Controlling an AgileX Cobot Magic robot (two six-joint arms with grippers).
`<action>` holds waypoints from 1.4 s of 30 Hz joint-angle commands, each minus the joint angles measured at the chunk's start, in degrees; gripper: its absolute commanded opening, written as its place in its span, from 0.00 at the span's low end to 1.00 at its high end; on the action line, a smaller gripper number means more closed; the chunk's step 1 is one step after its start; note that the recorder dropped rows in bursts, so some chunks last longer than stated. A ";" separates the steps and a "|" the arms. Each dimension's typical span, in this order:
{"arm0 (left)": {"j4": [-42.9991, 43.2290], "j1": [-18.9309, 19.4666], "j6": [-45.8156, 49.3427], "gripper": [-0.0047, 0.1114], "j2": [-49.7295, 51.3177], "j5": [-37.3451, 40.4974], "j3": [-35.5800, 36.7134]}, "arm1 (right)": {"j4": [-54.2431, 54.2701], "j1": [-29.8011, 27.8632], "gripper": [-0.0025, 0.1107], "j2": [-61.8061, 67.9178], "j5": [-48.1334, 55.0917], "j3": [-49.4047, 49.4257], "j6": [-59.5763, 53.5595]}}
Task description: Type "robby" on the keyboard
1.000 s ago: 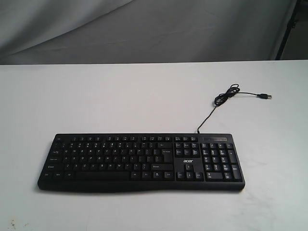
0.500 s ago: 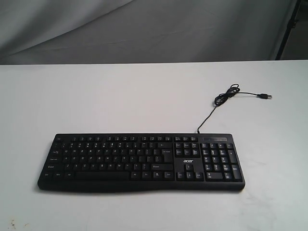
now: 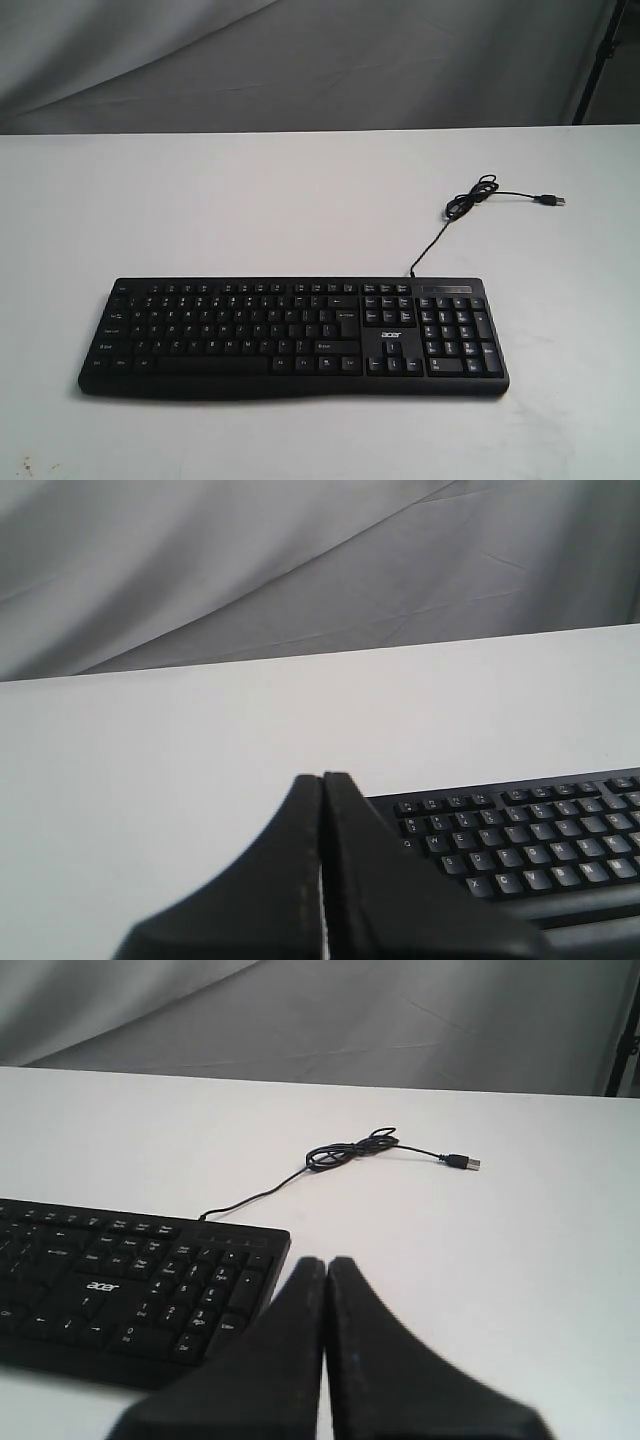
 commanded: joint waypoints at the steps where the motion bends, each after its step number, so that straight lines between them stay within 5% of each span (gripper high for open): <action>1: 0.27 -0.36 -0.16 0.04 -0.20 -0.31 0.25 | -1.00 -0.49 0.02 -0.19 0.28 0.21 -0.58; 42: 0.27 -0.36 -0.16 0.04 -0.20 -0.31 0.25 | -0.76 -3.09 0.02 -0.19 0.43 0.21 -0.58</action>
